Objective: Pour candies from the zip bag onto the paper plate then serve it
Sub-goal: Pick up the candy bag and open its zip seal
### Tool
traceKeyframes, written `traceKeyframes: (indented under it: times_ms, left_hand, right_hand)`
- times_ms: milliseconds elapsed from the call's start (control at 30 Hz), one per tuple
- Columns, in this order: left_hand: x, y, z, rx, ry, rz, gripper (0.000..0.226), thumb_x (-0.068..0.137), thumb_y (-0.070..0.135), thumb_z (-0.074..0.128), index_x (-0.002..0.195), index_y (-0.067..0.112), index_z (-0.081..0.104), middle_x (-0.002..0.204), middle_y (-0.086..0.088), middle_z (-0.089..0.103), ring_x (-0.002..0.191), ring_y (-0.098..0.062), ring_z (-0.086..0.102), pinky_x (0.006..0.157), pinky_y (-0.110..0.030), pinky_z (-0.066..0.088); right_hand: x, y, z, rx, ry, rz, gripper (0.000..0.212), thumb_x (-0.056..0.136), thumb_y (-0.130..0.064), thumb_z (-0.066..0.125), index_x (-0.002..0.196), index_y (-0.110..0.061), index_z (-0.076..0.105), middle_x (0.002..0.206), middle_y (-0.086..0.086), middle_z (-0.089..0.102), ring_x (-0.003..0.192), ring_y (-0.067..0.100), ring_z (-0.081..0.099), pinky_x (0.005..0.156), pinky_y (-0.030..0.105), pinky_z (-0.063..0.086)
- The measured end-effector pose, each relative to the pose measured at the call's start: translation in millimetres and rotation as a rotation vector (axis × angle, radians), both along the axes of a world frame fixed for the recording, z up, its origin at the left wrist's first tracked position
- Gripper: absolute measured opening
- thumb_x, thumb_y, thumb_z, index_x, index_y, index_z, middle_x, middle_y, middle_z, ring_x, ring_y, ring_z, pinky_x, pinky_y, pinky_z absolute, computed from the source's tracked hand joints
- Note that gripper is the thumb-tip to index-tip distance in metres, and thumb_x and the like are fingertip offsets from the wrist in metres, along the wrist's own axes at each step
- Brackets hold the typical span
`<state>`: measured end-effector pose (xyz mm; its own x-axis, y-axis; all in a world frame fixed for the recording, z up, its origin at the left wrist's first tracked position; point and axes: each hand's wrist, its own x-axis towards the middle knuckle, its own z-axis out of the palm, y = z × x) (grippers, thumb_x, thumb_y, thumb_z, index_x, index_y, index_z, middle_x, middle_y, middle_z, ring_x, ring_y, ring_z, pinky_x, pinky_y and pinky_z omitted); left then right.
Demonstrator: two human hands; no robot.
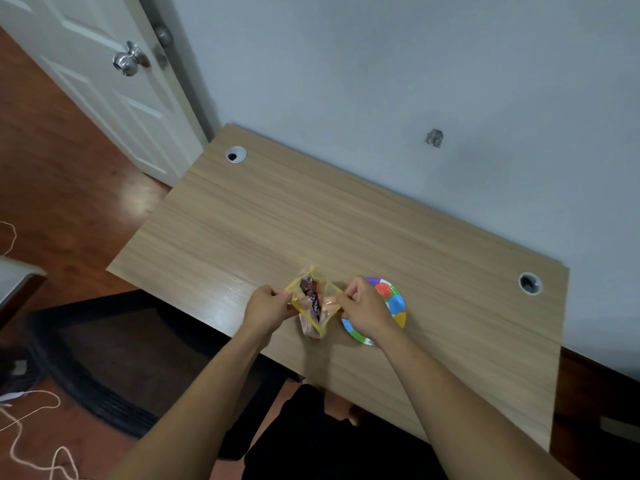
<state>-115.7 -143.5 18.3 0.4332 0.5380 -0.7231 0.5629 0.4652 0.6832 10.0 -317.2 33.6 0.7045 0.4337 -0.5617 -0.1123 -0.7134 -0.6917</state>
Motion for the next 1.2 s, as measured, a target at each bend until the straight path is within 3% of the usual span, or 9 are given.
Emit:
traceKeyframes:
  times_ms: [100, 233, 367, 567, 733, 867, 933, 1067, 1200]
  left_hand:
    - [-6.3, 15.9, 12.5, 0.147, 0.076, -0.165, 0.011, 0.098, 0.010, 0.063, 0.093, 0.001, 0.060, 0.103, -0.020, 0.081, 0.084, -0.031, 0.084, 0.082, -0.047, 0.070]
    - [-15.1, 43.1, 25.6, 0.581, 0.261, -0.466, 0.013, 0.090, 0.027, 0.066, 0.081, 0.017, 0.069, 0.079, -0.003, 0.080, 0.074, -0.024, 0.080, 0.072, -0.044, 0.067]
    - [-15.3, 57.0, 34.0, 0.601, 0.271, -0.586, 0.017, 0.087, 0.026, 0.067, 0.075, 0.015, 0.074, 0.076, -0.004, 0.080, 0.072, -0.028, 0.080, 0.071, -0.044, 0.068]
    - [-21.7, 78.0, 40.8, 0.299, 0.226, -0.742, 0.018, 0.096, 0.018, 0.069, 0.090, 0.009, 0.083, 0.099, -0.006, 0.084, 0.093, -0.020, 0.083, 0.079, -0.039, 0.068]
    - [-34.0, 90.1, 28.9, 0.478, 0.143, -0.850, 0.018, 0.103, 0.022, 0.067, 0.103, 0.038, 0.075, 0.113, 0.004, 0.083, 0.100, -0.014, 0.079, 0.085, -0.037, 0.063]
    - [-24.8, 71.0, 25.2, 0.582, -0.124, -0.891, 0.081, 0.091, 0.025, 0.085, 0.159, 0.046, 0.045, 0.153, 0.012, 0.059, 0.136, -0.009, 0.058, 0.110, -0.034, 0.050]
    - [-8.6, 56.7, 30.7, 0.688, -0.258, -1.006, 0.104, 0.085, 0.028, 0.089, 0.169, 0.042, 0.028, 0.164, 0.014, 0.043, 0.147, -0.002, 0.043, 0.119, -0.025, 0.038]
    - [27.1, 23.9, 40.4, 0.824, -0.499, -1.100, 0.061, 0.098, 0.028, 0.075, 0.156, 0.024, 0.057, 0.158, 0.001, 0.057, 0.134, -0.015, 0.060, 0.107, -0.014, 0.047]
    - [44.8, -4.9, 42.8, 0.771, -0.557, -1.017, 0.040, 0.111, 0.035, 0.046, 0.138, 0.026, 0.074, 0.148, 0.004, 0.069, 0.130, -0.015, 0.067, 0.102, -0.028, 0.056]
  right_hand:
    - [4.5, -4.4, 6.6, -0.035, -0.038, 0.041, 0.023, 0.096, -0.019, 0.068, 0.083, -0.020, 0.050, 0.088, 0.018, 0.075, 0.082, 0.033, 0.078, 0.082, 0.056, 0.064]
    - [13.8, -7.8, 23.4, -0.134, -0.176, 0.118, 0.010, 0.099, -0.015, 0.063, 0.094, -0.010, 0.055, 0.077, -0.003, 0.057, 0.074, 0.025, 0.056, 0.068, 0.035, 0.046]
    - [13.9, 0.6, 34.7, -0.141, -0.262, 0.165, 0.010, 0.101, -0.015, 0.061, 0.100, -0.006, 0.057, 0.076, -0.009, 0.047, 0.071, 0.020, 0.048, 0.068, 0.037, 0.040]
    - [11.5, 17.9, 41.5, -0.025, -0.231, 0.170, 0.026, 0.097, -0.020, 0.070, 0.078, -0.021, 0.051, 0.074, -0.002, 0.063, 0.060, 0.014, 0.052, 0.059, 0.032, 0.037]
    - [25.9, 18.8, 60.4, 0.040, -0.207, 0.217, 0.027, 0.092, -0.022, 0.077, 0.077, -0.025, 0.055, 0.070, -0.008, 0.066, 0.056, 0.003, 0.054, 0.059, 0.028, 0.042]
    - [44.3, 7.3, 79.9, 0.167, -0.089, 0.281, 0.027, 0.088, -0.030, 0.085, 0.081, -0.021, 0.060, 0.080, 0.003, 0.077, 0.063, 0.005, 0.061, 0.064, 0.028, 0.048]
    - [53.3, -0.2, 91.0, 0.229, -0.035, 0.260, 0.023, 0.093, -0.026, 0.081, 0.087, -0.014, 0.062, 0.091, 0.018, 0.081, 0.068, 0.015, 0.065, 0.060, 0.022, 0.050]
    - [68.7, -14.4, 98.1, 0.291, 0.049, 0.077, 0.022, 0.094, -0.033, 0.080, 0.090, -0.017, 0.066, 0.095, 0.020, 0.083, 0.075, 0.023, 0.064, 0.068, 0.037, 0.047]
    - [73.2, -30.1, 100.4, 0.371, 0.110, -0.183, 0.034, 0.094, -0.046, 0.079, 0.097, -0.012, 0.077, 0.101, 0.015, 0.085, 0.087, 0.023, 0.069, 0.082, 0.039, 0.055]
